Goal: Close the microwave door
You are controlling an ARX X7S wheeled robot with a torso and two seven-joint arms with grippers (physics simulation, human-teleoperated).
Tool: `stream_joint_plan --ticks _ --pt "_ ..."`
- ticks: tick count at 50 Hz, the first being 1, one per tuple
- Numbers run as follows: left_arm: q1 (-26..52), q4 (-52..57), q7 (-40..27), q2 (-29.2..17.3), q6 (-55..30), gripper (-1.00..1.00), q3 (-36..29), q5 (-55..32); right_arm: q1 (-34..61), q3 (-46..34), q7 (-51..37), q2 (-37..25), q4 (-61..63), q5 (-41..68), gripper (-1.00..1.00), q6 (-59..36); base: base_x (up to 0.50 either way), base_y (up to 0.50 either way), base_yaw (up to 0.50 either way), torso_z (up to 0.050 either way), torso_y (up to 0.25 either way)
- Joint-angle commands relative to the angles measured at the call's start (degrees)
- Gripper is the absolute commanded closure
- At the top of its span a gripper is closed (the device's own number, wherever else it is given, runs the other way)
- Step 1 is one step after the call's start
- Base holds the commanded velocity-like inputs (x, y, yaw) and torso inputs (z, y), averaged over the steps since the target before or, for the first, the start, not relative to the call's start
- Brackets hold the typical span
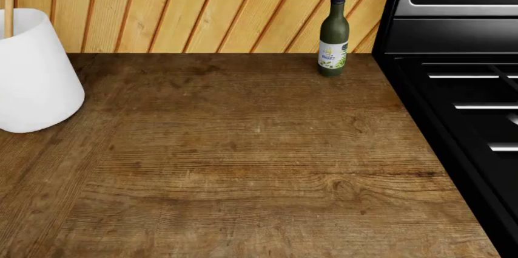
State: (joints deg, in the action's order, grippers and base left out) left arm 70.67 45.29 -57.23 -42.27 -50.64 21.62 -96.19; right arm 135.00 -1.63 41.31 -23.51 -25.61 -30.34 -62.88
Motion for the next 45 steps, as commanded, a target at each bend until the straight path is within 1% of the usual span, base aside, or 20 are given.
stream_joint_plan --ticks 1,11,19,29,38,45 --pt "-0.1 0.0 0.1 0.0 0.2 -1.0 -0.3 0.2 0.0 0.0 -0.2 -0.8 -1.6 0.9 -1.0 0.2 0.0 0.0 0.0 0.0 0.0" --pt "-0.2 0.2 0.1 -0.2 0.4 -1.0 -0.4 0.1 0.0 0.1 -1.1 -1.5 -3.9 1.0 -1.0 1.8 0.0 0.0 0.0 0.0 0.0" --pt "-0.4 0.3 0.1 -0.3 0.6 -1.0 -0.4 0.2 0.0 0.1 -1.2 -2.1 -3.5 3.8 -1.0 -0.9 0.0 0.0 0.0 0.0 0.0" --pt "-0.4 0.3 0.1 -0.5 0.8 -1.0 -0.6 0.2 0.0 -0.1 -0.5 -2.4 -3.9 3.4 -1.0 -3.4 0.0 0.0 0.0 0.0 0.0" --pt "-0.4 0.3 0.1 -0.6 1.0 -1.0 -0.8 0.4 0.0 -0.4 2.4 -2.5 -4.2 1.5 -1.0 -8.5 0.0 0.0 0.0 0.0 0.0" --pt "-0.6 0.4 0.2 -0.6 1.1 -1.0 -0.9 0.5 0.0 -0.2 1.6 -3.1 -4.0 3.5 -1.0 -9.9 0.0 0.0 0.0 0.0 0.0"
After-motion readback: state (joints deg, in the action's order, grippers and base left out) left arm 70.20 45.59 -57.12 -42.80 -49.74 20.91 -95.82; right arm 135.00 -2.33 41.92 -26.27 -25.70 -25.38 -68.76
